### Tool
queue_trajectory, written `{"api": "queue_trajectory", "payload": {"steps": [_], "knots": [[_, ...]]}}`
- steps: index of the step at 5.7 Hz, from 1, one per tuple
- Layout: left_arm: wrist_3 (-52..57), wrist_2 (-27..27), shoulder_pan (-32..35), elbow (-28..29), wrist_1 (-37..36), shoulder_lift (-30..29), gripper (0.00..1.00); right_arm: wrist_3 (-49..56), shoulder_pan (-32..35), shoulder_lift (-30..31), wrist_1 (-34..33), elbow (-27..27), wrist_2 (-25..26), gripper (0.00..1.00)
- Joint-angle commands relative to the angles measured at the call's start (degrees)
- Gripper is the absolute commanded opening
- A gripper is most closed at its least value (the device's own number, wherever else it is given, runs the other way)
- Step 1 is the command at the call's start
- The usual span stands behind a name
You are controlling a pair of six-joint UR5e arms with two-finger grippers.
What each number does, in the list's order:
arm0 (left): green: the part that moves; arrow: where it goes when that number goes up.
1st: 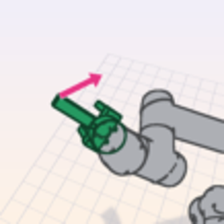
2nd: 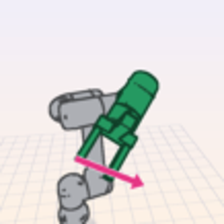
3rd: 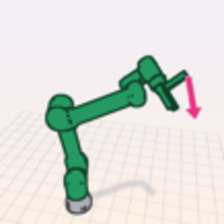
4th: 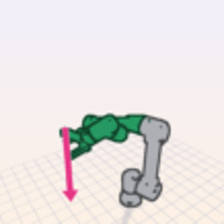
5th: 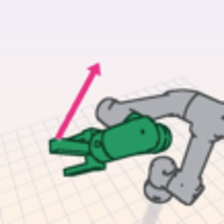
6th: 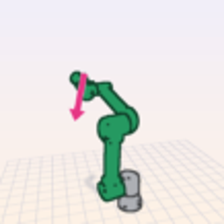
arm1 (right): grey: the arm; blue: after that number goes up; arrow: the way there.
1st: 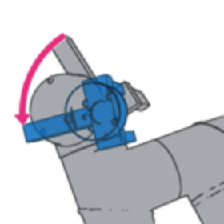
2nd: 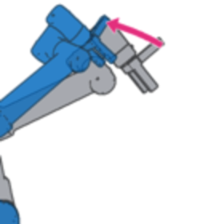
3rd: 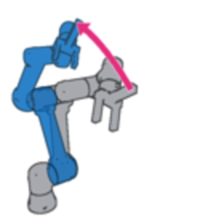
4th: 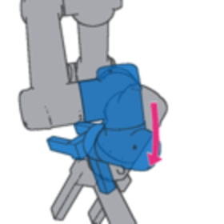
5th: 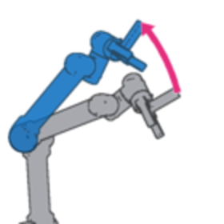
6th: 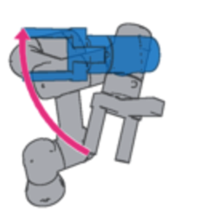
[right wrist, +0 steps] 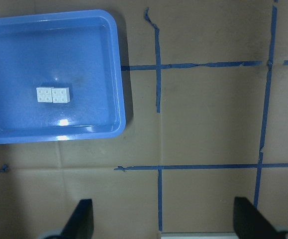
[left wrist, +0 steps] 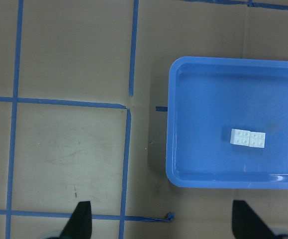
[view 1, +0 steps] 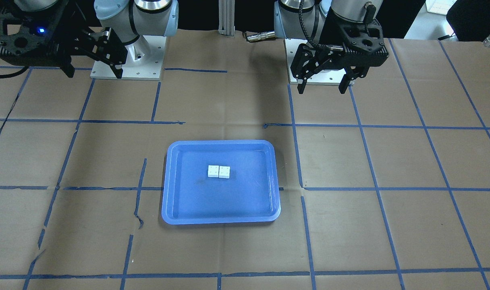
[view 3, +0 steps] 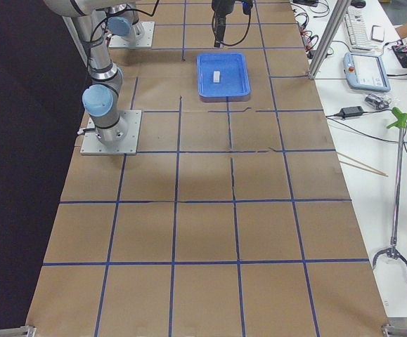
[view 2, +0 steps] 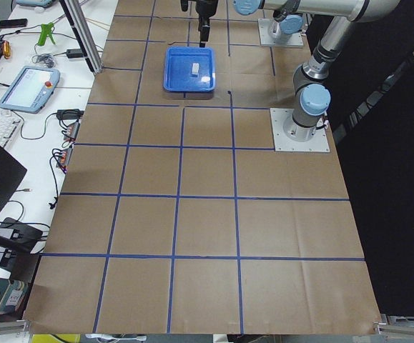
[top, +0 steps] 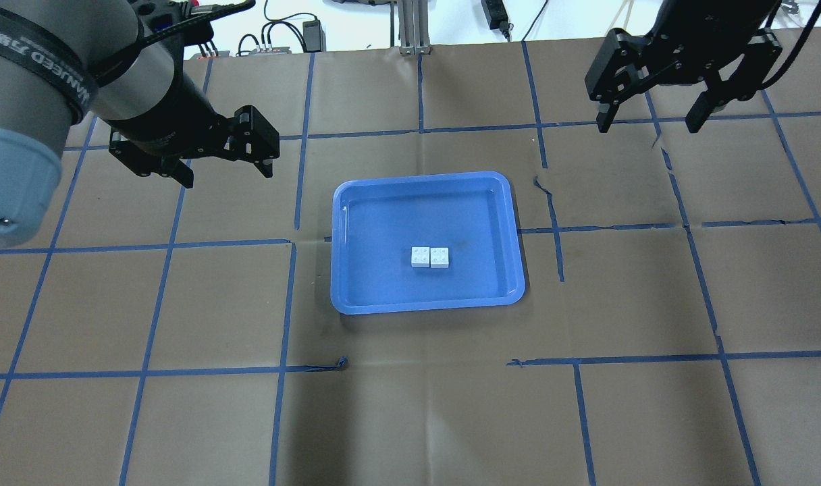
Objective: Assemble white blocks and place on blue tray
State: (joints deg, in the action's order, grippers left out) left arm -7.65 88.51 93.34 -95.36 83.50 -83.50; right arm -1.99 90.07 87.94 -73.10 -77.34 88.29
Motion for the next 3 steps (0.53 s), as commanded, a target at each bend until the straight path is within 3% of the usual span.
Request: {"api": "queue_trajectory", "payload": {"steps": [1, 3], "knots": [[0.00, 0.00, 0.00, 0.00, 0.00, 0.00, 0.99, -1.26, 1.08, 0.04, -1.76, -4.20, 2.92, 1.00], [0.00, -0.09, 0.00, 0.00, 0.00, 0.00, 0.99, -1.09, 0.81, -0.05, -3.45, -4.75, 2.85, 1.00]]}}
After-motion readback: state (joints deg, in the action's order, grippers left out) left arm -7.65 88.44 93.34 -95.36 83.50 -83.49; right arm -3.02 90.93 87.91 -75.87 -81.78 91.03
